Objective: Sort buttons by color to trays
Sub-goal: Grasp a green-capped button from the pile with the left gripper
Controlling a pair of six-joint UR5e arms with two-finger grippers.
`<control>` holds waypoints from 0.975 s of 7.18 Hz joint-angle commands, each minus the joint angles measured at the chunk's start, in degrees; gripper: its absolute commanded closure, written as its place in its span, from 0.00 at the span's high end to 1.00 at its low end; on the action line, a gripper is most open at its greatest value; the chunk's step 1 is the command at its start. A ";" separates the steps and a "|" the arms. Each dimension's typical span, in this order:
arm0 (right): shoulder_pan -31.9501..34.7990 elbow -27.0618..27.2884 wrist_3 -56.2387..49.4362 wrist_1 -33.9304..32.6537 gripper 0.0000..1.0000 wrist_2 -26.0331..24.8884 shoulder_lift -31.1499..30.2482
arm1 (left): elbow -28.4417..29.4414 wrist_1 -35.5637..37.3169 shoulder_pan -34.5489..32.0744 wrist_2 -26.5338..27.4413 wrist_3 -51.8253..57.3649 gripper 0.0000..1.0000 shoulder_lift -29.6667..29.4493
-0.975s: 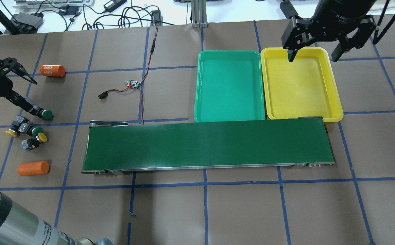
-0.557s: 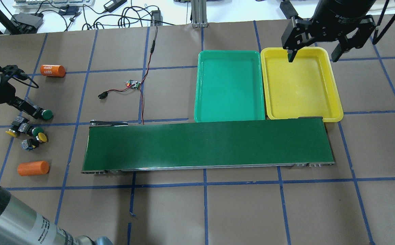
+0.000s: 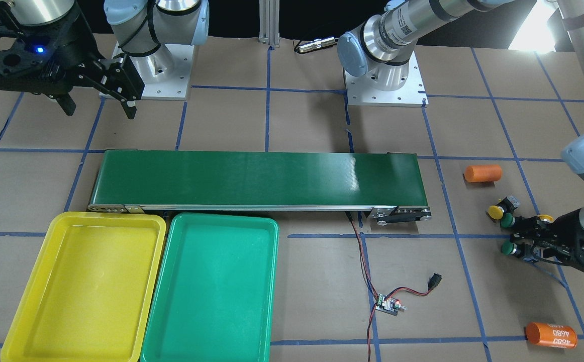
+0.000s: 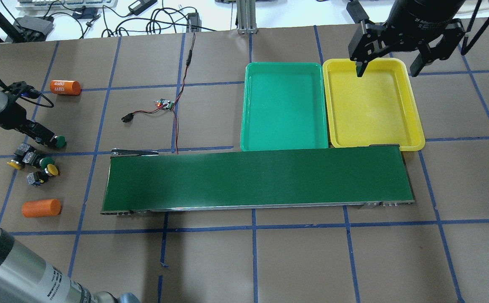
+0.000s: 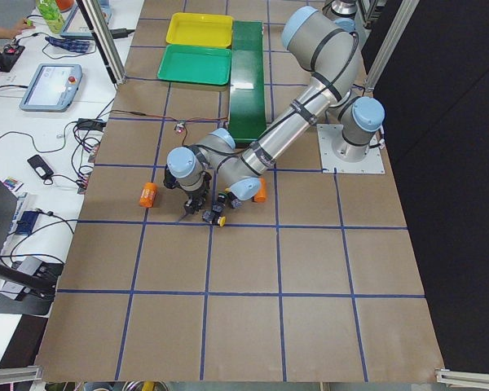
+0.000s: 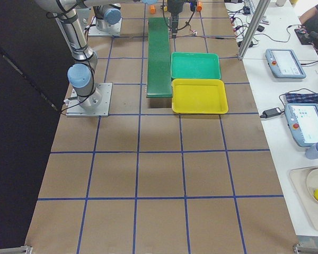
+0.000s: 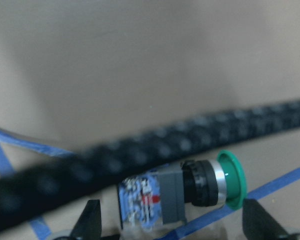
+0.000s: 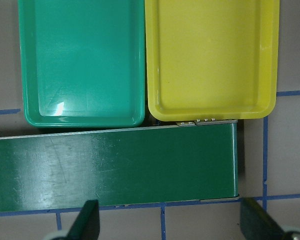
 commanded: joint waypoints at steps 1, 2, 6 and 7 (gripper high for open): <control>0.00 0.00 0.00 0.00 1.00 0.03 0.00 | 0.38 -0.04 0.02 0.03 -0.35 1.00 -0.14; 0.00 0.00 0.00 -0.09 1.00 0.03 0.00 | 0.39 -0.39 -0.15 0.03 -1.31 1.00 1.08; 0.00 0.00 0.00 -0.09 1.00 0.03 0.00 | 1.53 -1.36 -0.33 0.03 -18.37 1.00 -0.22; 0.00 0.00 0.00 0.00 1.00 0.03 0.00 | 1.35 -1.53 -0.41 0.03 -25.76 1.00 -0.31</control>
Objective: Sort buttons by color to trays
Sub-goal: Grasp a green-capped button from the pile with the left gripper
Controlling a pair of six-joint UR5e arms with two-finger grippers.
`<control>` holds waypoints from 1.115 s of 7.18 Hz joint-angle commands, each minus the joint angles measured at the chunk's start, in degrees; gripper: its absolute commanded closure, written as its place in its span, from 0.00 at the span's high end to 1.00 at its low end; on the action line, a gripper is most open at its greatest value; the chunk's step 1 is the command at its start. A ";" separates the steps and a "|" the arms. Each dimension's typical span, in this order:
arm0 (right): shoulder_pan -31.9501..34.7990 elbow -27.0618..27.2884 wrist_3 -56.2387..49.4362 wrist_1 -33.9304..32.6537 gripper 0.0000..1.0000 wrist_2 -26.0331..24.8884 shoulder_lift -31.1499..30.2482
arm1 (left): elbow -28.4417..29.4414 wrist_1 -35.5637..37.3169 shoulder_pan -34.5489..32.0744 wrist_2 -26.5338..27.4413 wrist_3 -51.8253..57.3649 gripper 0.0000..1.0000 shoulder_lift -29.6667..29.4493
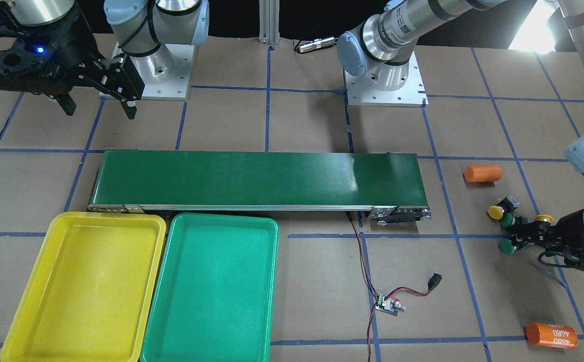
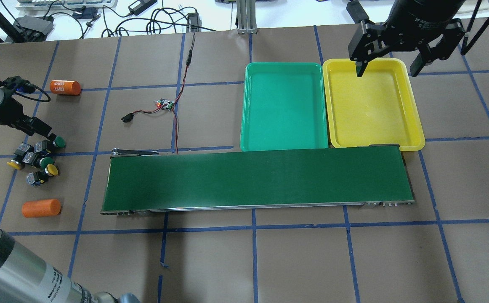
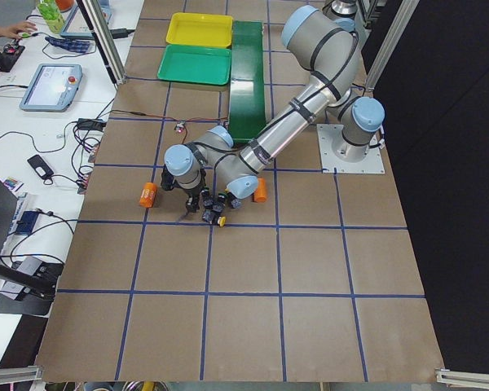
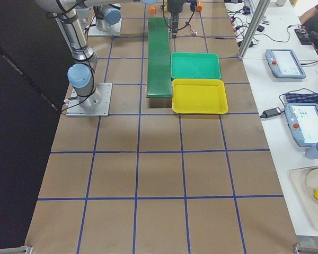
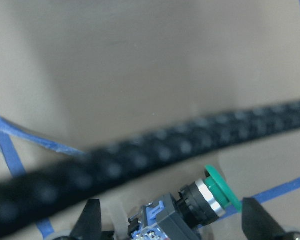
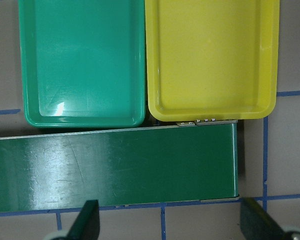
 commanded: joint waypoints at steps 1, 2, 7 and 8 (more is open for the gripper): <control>0.00 0.00 0.00 -0.05 1.00 0.00 0.00 | -0.43 0.00 -0.08 0.16 -10.62 1.00 -0.50; 0.26 0.00 0.00 -0.22 1.00 0.00 0.00 | -1.05 0.01 -0.08 0.25 -11.77 1.00 -0.68; 0.00 0.00 0.00 -0.40 1.00 0.00 0.18 | -1.14 -0.17 -0.08 2.01 -12.74 1.00 -0.59; 0.00 0.00 0.00 -0.40 1.00 -0.09 0.26 | -1.23 -0.08 0.01 2.10 -12.57 1.00 -0.68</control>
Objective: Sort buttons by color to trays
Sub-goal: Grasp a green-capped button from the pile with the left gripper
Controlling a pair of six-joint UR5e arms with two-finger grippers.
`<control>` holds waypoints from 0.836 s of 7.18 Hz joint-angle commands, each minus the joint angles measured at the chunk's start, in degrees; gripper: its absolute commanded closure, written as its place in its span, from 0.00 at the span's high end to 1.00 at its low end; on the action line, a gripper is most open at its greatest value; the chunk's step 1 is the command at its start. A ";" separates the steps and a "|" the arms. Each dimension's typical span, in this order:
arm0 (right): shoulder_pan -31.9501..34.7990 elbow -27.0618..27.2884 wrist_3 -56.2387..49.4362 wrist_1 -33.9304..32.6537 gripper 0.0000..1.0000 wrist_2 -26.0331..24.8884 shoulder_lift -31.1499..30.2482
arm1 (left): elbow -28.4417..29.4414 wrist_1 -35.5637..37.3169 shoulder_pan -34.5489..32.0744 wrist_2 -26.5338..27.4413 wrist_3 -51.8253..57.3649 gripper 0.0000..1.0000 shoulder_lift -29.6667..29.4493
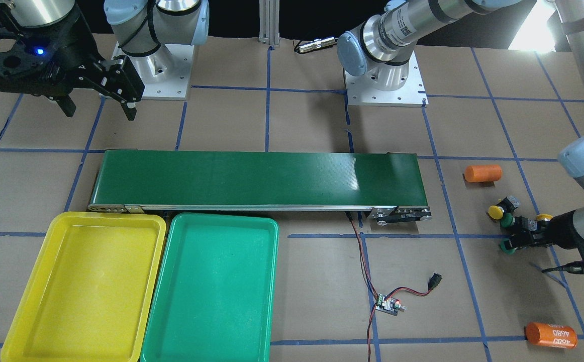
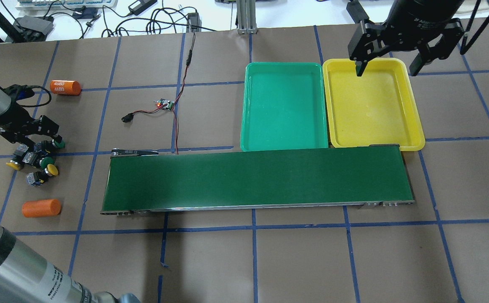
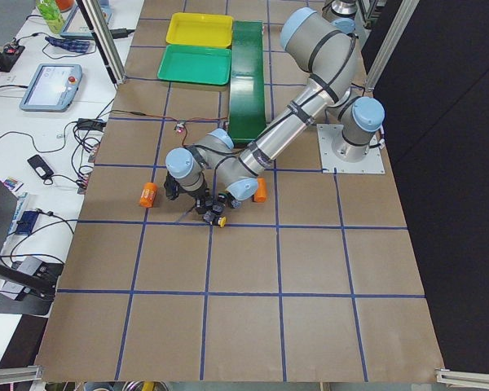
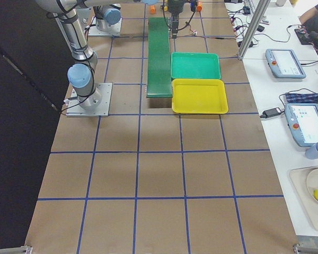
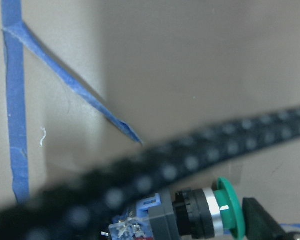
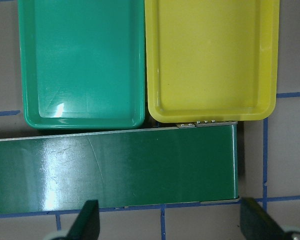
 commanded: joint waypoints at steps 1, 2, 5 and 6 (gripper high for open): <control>-0.01 0.00 0.00 0.02 1.00 -0.11 -0.02 | -0.10 0.14 0.06 0.19 -0.18 0.98 0.02; -0.01 0.00 0.00 -0.06 1.00 -0.02 -0.02 | -0.19 -0.03 -0.03 0.11 -0.44 0.90 0.11; -0.27 0.09 0.00 -0.24 1.00 -0.02 0.07 | -0.89 -0.29 -0.12 0.02 0.00 0.38 1.16; -0.10 0.09 0.00 -0.33 1.00 -0.02 -0.02 | -0.37 -1.16 -1.16 0.11 0.00 0.23 2.55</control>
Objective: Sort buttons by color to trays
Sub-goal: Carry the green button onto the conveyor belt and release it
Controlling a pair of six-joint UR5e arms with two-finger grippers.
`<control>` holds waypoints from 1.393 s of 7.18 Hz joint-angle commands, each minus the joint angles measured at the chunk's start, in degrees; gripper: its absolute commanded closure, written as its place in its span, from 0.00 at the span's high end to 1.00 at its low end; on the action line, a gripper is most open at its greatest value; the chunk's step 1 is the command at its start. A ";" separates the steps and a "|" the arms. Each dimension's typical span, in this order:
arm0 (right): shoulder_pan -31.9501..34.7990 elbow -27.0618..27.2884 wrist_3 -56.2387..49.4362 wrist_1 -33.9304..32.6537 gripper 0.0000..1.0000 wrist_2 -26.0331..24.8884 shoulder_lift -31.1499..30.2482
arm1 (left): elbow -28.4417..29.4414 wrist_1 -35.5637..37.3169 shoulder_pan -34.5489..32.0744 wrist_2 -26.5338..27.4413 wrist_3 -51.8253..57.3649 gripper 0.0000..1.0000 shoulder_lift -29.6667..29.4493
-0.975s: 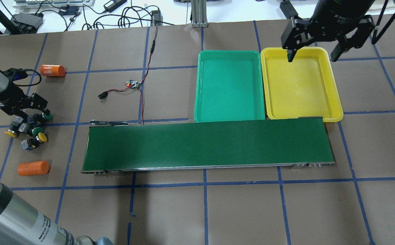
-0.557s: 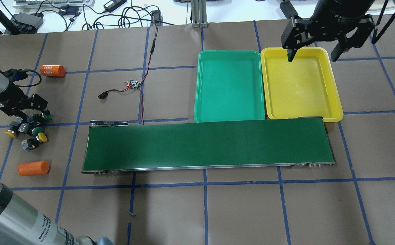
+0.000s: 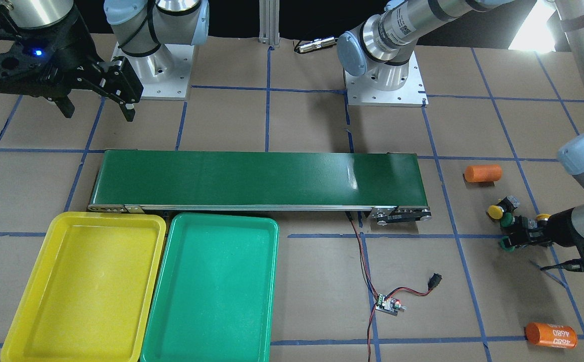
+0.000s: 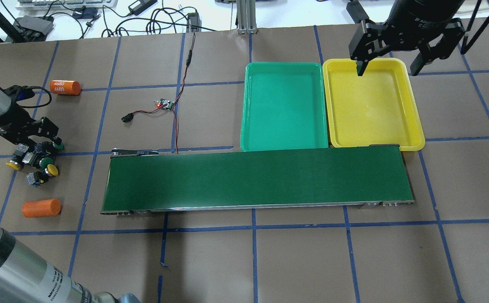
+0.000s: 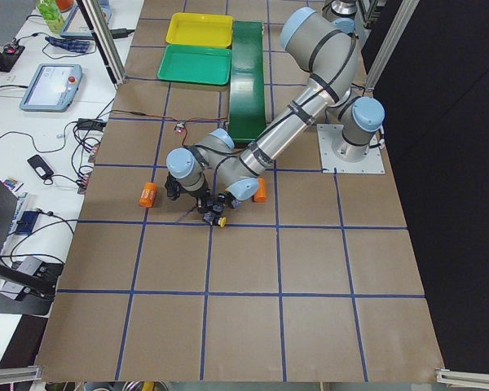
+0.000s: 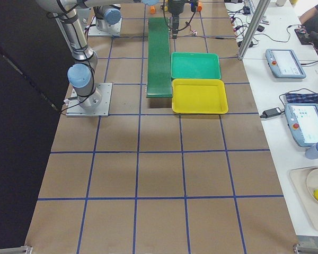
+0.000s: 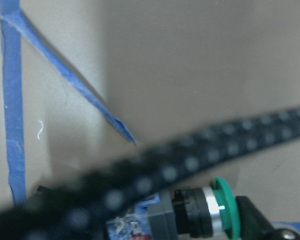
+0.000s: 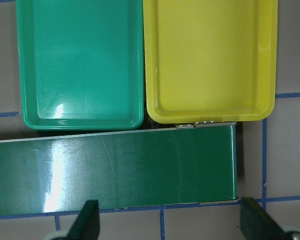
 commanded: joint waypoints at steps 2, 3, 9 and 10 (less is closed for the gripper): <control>0.08 1.49 0.09 -0.13 1.00 0.13 -0.04 | -0.11 -6.53 -8.27 1.39 -1.00 0.11 7.26; 0.08 1.94 0.00 -0.13 1.00 0.13 -0.13 | -0.65 -9.07 -10.92 1.22 -0.83 0.10 10.86; -0.09 2.03 0.00 -0.13 1.00 0.13 -0.04 | -17.47 -11.61 -25.71 -0.10 -6.27 0.00 27.05; -0.09 2.03 0.09 -0.13 1.00 0.13 -0.04 | -23.71 -2.42 -26.15 -0.10 -7.41 0.02 27.07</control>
